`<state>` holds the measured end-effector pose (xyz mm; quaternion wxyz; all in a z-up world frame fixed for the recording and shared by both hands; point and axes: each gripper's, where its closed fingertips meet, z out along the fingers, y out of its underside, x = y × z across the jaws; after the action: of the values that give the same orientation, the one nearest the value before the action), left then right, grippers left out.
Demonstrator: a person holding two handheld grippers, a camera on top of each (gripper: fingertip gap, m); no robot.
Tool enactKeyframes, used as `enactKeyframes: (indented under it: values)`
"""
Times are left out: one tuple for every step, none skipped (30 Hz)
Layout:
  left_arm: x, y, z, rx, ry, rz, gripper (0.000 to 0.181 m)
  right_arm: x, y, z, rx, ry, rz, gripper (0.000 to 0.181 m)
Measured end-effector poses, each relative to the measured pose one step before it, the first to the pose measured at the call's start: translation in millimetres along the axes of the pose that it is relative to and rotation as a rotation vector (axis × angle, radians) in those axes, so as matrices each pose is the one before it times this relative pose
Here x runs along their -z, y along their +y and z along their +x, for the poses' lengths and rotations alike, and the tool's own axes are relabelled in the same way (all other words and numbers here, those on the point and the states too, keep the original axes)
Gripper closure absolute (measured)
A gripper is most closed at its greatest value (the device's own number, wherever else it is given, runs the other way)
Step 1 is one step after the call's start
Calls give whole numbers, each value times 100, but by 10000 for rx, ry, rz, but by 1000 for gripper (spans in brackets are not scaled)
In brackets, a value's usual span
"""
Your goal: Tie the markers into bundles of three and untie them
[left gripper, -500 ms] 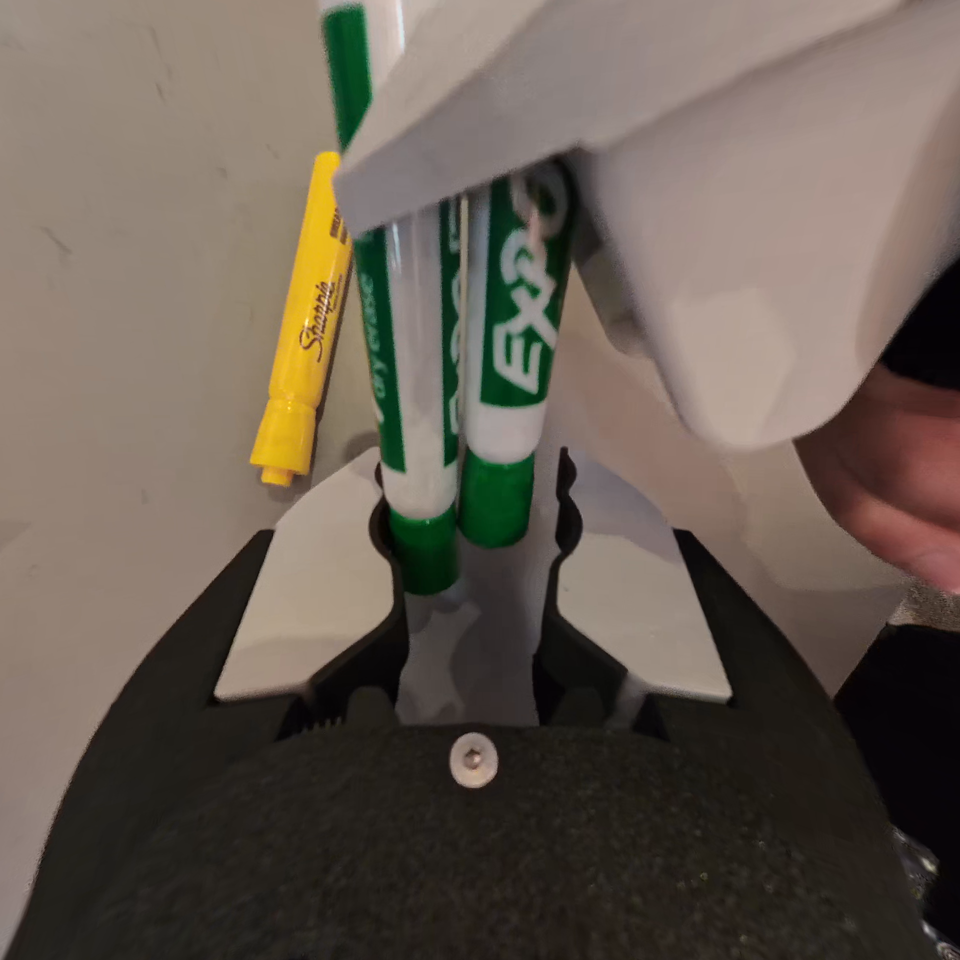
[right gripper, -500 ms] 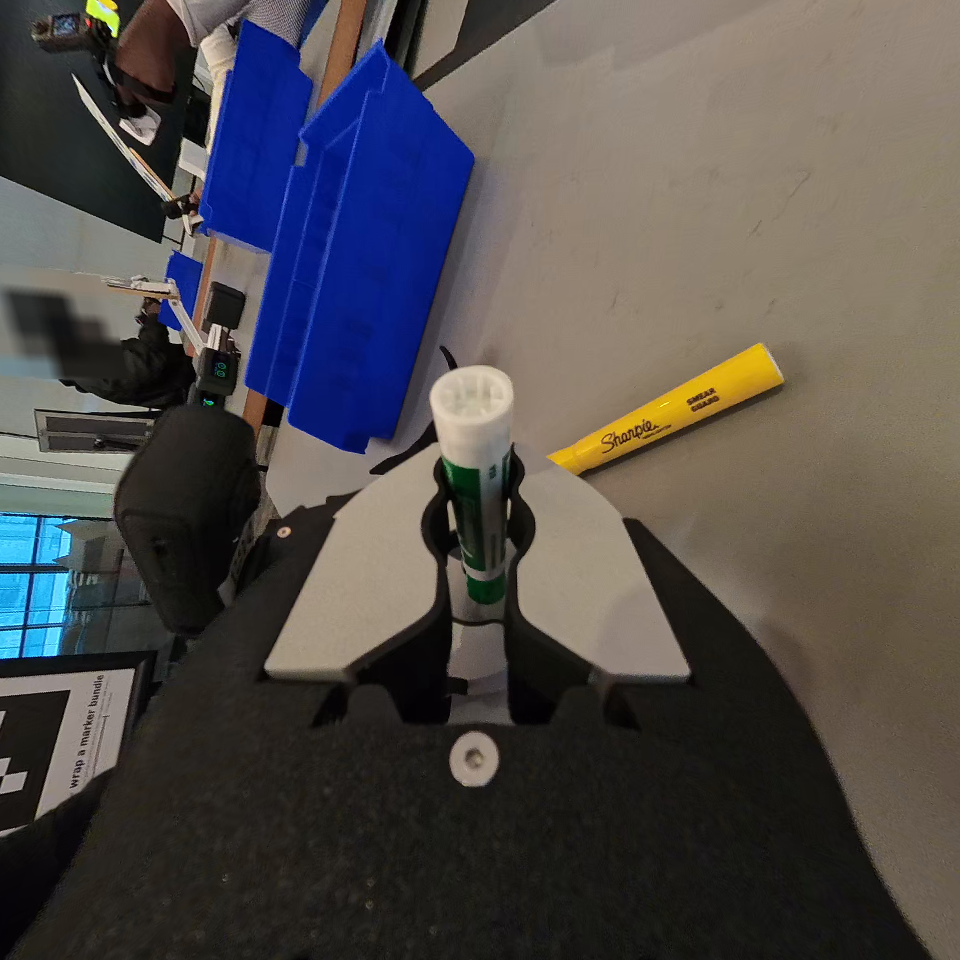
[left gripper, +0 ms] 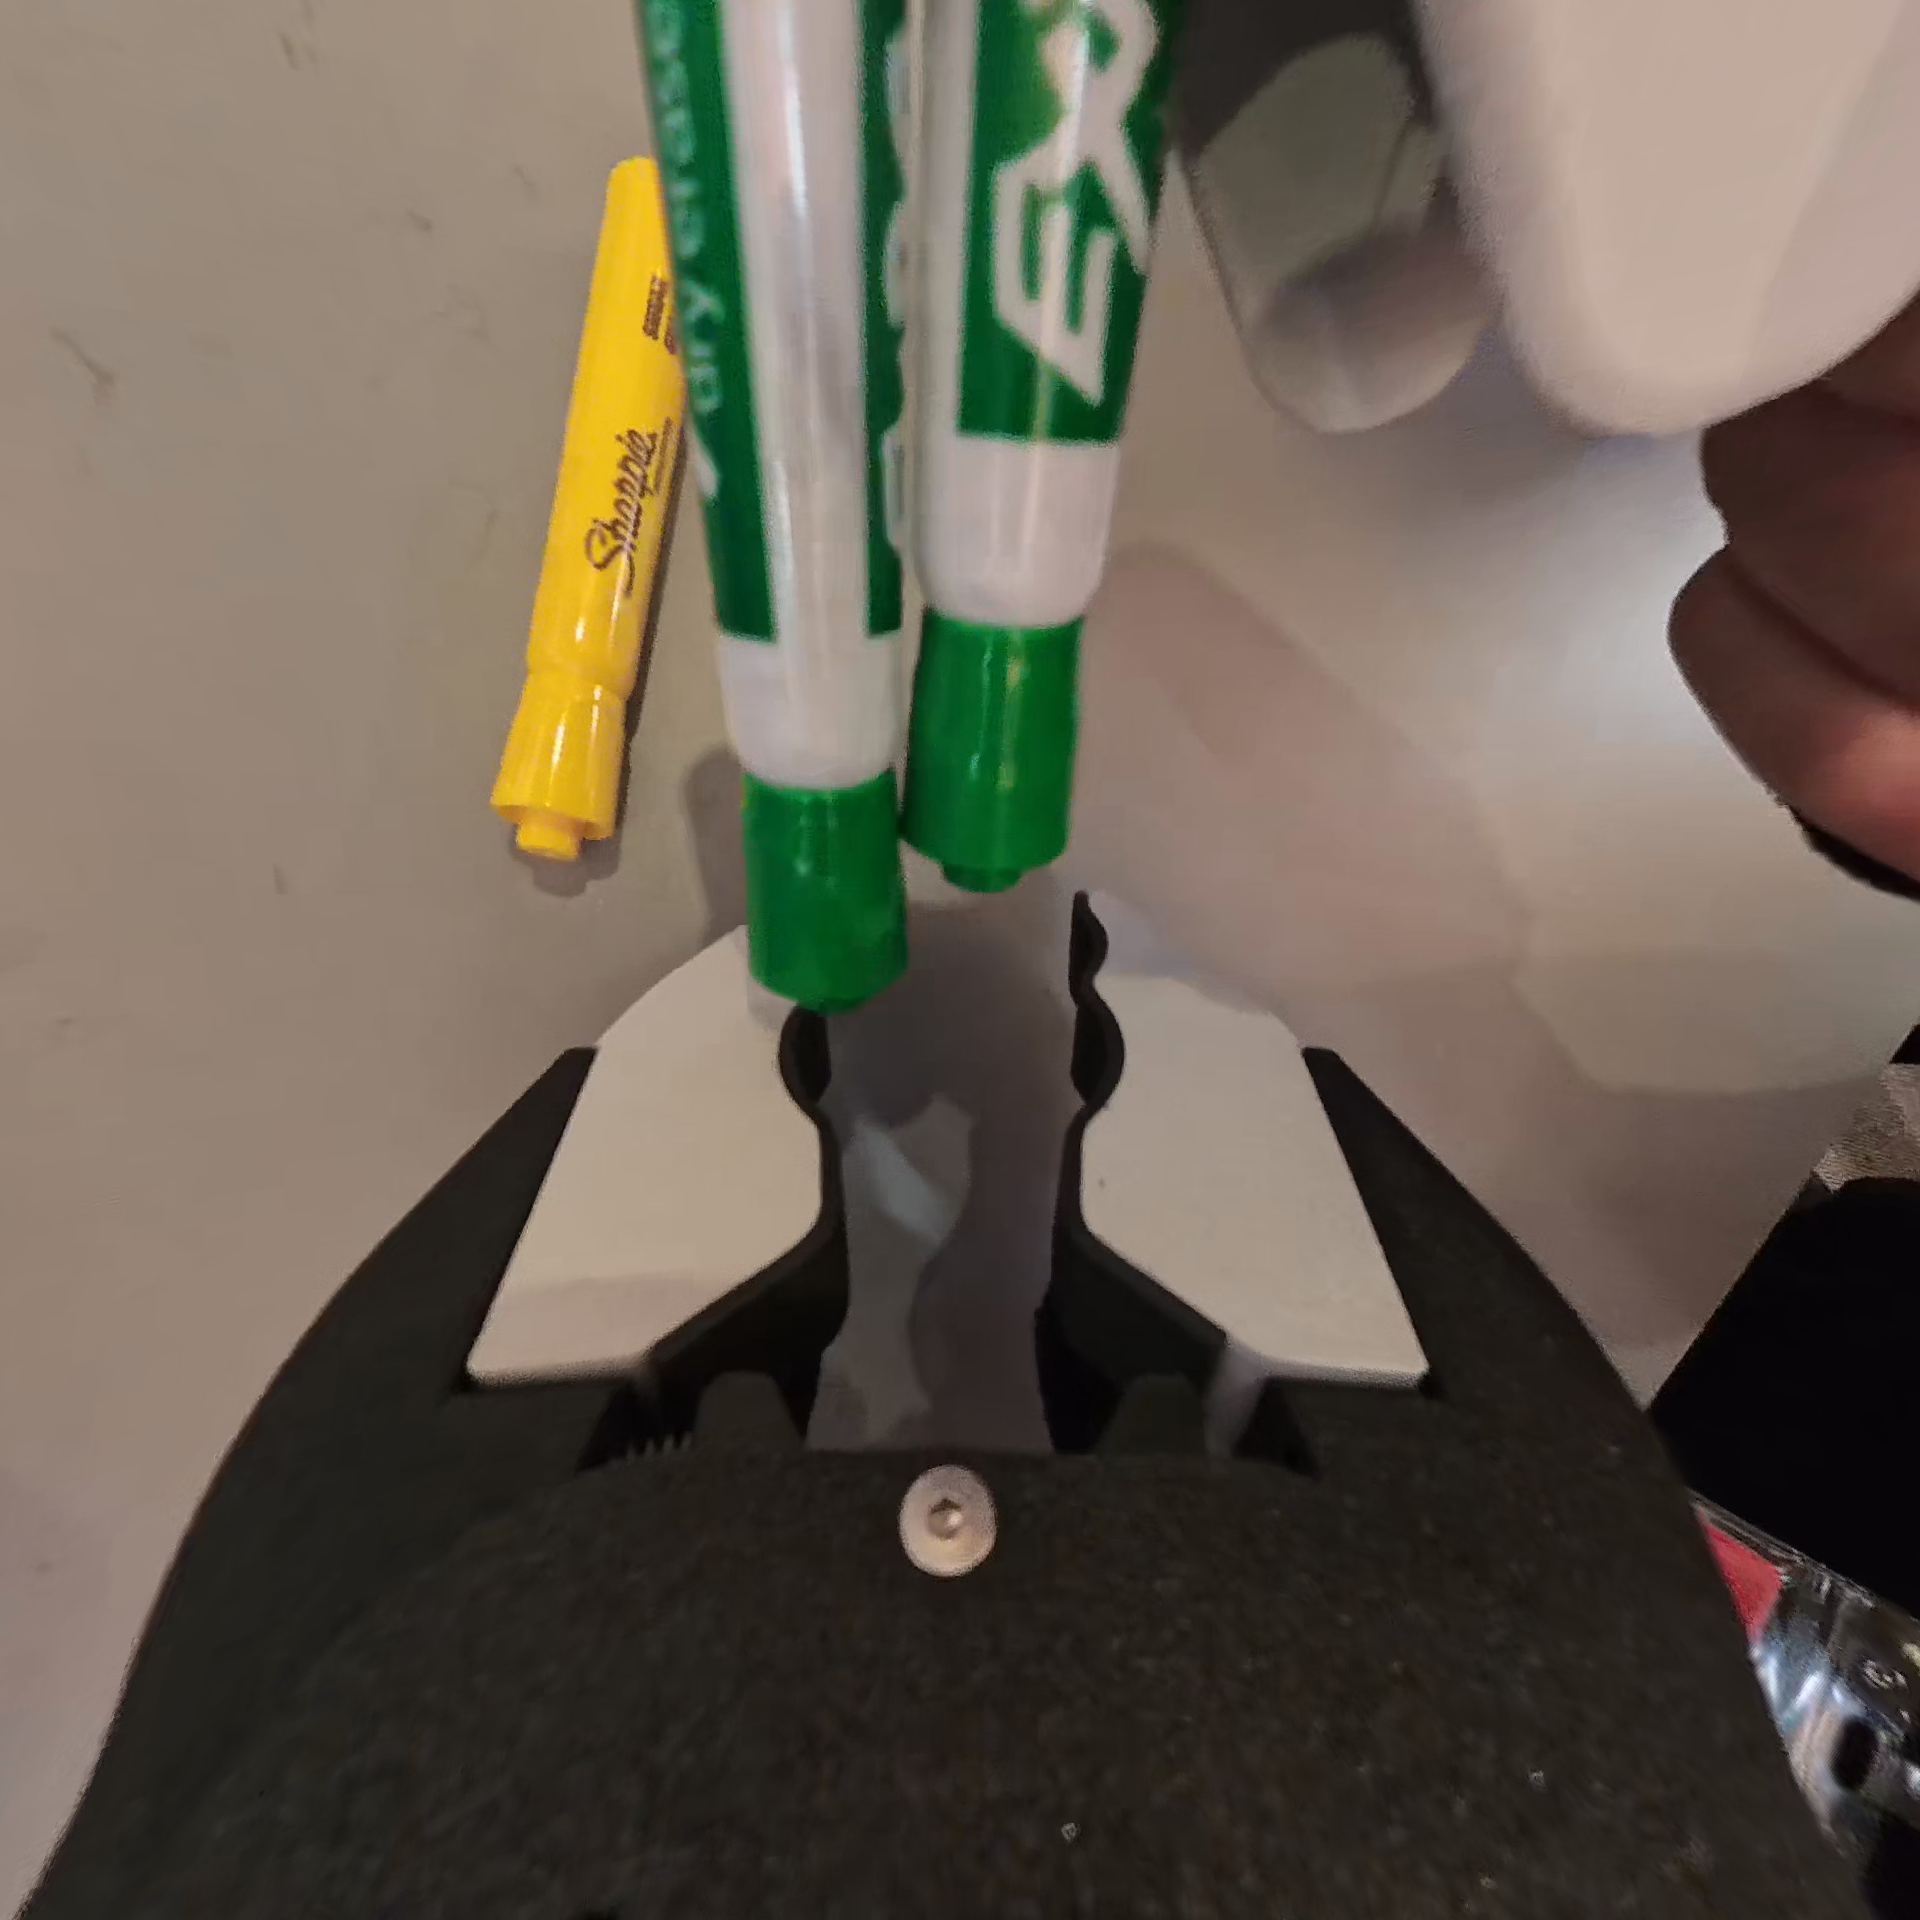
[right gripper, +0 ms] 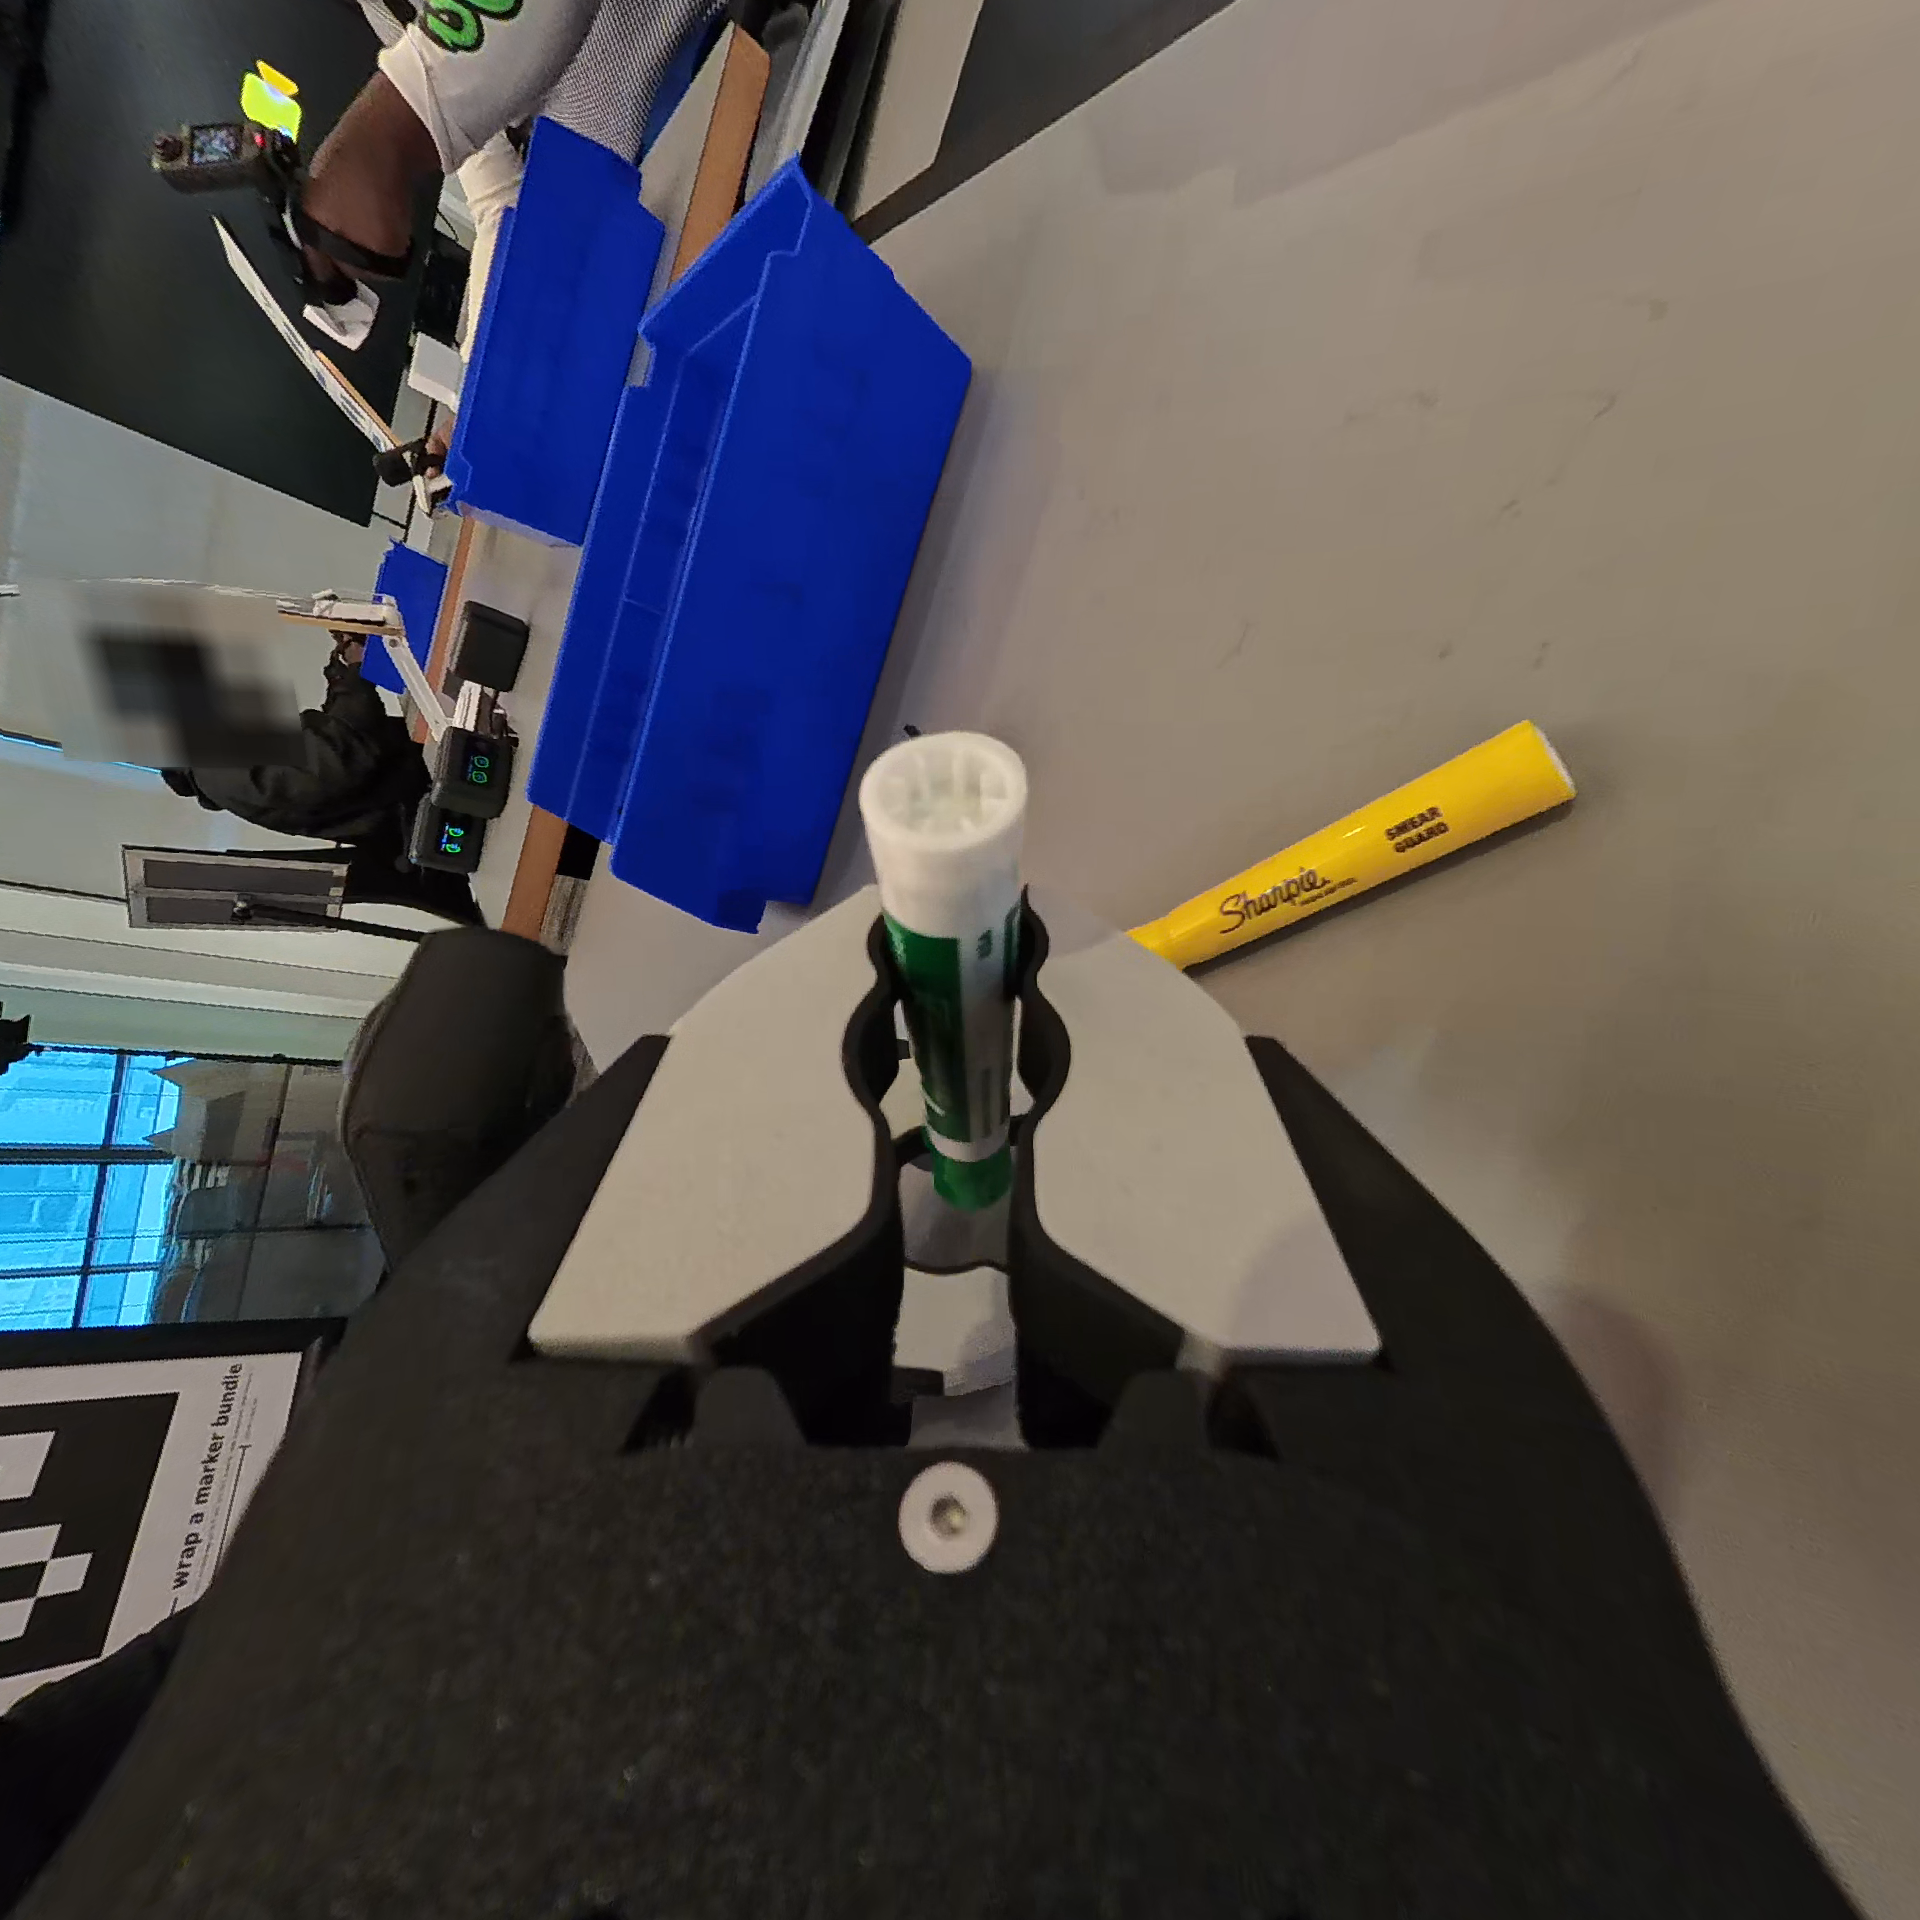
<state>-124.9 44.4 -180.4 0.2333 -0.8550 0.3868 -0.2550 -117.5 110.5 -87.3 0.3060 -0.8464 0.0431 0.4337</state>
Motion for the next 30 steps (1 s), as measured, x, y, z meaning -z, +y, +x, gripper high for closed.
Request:
enactKeyframes:
  values:
    - [-26, -84, 46, -52, -37, 14, 139, -57, 60, -40, 19, 4, -26, 163]
    - [-50, -21, 56, 1, 11, -21, 139, -39, 45, -19, 32, 13, -11, 163]
    - [-68, 8, 23, 31, 33, -31, 138, 23, -10, 35, 26, 49, 4, 163]
    - [-26, -70, -9, 26, 18, 39, 138, 35, -50, 1, 38, 8, 23, 162]
    - [-20, -46, -33, 2, -2, 17, 138, 28, -17, -12, 14, 1, -4, 163]
    - [-55, 46, -33, -11, -2, -64, 138, 21, 18, 24, 23, 27, -29, 162]
    - [-51, 17, -25, -5, -7, -56, 138, -3, -9, 13, 27, 11, 24, 162]
    - [-37, -29, -10, -2, -10, 1, 138, 6, -31, -3, 10, -10, 50, 163]
    - [-28, -22, -4, -2, -2, 8, 138, 2, -18, 10, -10, -1, 19, 162]
    - [-31, -2, 8, 9, -2, -7, 138, 10, 11, 42, -8, 16, -6, 162]
    - [-32, -20, 13, 22, 16, 7, 137, 15, -11, 6, 4, -3, 22, 162]
    - [-23, -29, 29, 32, 25, 13, 137, 18, -11, 17, 6, 8, 34, 163]
    - [-32, -27, -3, 40, -2, 16, 137, 4, -10, 17, 15, 3, 46, 163]
    - [-51, -13, 15, 23, 15, 15, 136, 1, 8, 23, 6, 3, 45, 163]
    - [-88, 56, 53, 5, 31, -36, 136, -20, 51, 51, 9, 22, 10, 162]
    - [-98, 76, 1, 3, -3, -43, 135, -4, 53, 54, 5, 25, -5, 162]
    - [-75, -2, 24, 3, 1, -1, 135, 6, 14, 31, 28, 21, 22, 162]
    - [-32, -55, 54, 27, 21, 47, 135, 1, -40, 9, 76, 23, 73, 162]
    - [-30, -56, 70, 29, 38, 43, 135, 20, -28, -13, 74, 15, 44, 163]
    - [-58, -2, 113, 9, 52, -9, 135, 30, 23, 54, 11, 48, -48, 163]
    - [-54, -2, 104, -7, 36, -8, 135, 7, -26, 35, -6, 10, -6, 162]
    - [-16, -32, 73, -20, -7, 19, 135, -7, -34, 27, 3, -7, 26, 162]
    - [-8, -46, 73, -18, 0, 25, 135, 12, -40, 45, 29, 9, 19, 163]
    - [-42, 2, 63, -4, 15, 1, 135, 0, 8, 31, 21, -2, 5, 163]
    - [-42, 16, 54, 6, 17, -14, 135, -12, 29, 53, 14, 0, -4, 163]
    - [0, -53, 18, 18, 1, 54, 136, 13, -25, 61, 11, -9, 4, 162]
    - [-8, -54, 1, 27, 18, 62, 137, 12, -12, 4, -46, -52, -11, 163]
    - [-72, 54, 39, 38, 47, -44, 137, -44, 63, 56, -29, -16, -37, 162]
    - [-112, 76, 111, 33, 87, -73, 136, -39, 45, 96, 26, 33, -17, 162]
    - [-44, -91, 147, 28, 93, 52, 136, -23, -87, 39, 56, -2, 120, 162]
